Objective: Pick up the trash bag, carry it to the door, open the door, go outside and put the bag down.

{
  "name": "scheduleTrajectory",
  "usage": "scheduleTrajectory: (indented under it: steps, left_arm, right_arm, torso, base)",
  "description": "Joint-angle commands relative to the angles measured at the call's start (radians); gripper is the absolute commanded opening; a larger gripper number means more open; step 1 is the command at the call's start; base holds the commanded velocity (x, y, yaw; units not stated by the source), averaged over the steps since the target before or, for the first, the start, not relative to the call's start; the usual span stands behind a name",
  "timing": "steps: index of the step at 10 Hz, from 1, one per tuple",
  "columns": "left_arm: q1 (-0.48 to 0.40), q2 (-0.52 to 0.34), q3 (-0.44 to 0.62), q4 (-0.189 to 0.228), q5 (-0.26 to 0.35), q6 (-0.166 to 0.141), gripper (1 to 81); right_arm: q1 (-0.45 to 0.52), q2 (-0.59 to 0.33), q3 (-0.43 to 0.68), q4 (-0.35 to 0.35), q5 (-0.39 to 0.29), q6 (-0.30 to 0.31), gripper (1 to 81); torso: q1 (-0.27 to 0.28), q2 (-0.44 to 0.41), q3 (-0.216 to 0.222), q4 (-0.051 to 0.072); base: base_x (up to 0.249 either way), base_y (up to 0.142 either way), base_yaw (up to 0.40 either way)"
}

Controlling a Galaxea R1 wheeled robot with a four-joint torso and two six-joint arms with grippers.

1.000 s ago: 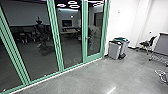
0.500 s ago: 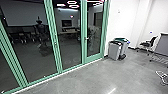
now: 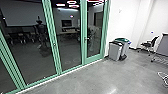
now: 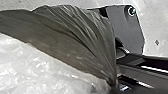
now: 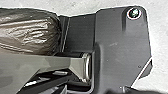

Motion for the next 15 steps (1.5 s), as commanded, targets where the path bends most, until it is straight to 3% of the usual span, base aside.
scheduleTrajectory:
  steps: [1, 15]
  left_arm:
    - [-0.064, -0.004, 0.001, -0.007, 0.075, 0.007, 1.0]
    - [-0.064, -0.004, 0.001, -0.007, 0.075, 0.007, 1.0]
  right_arm:
    - [0.045, 0.001, 0.005, -0.010, -0.051, -0.003, 81.1]
    - [0.045, 0.003, 0.005, -0.010, -0.051, -0.003, 81.1]
  torso:
    - [0.000, 0.000, 0.000, 0.000]
    - [-0.001, 0.000, 0.000, 0.000]
  base:
    - [0.125, 0.000, 0.000]
    - [0.158, -0.062, 0.000]
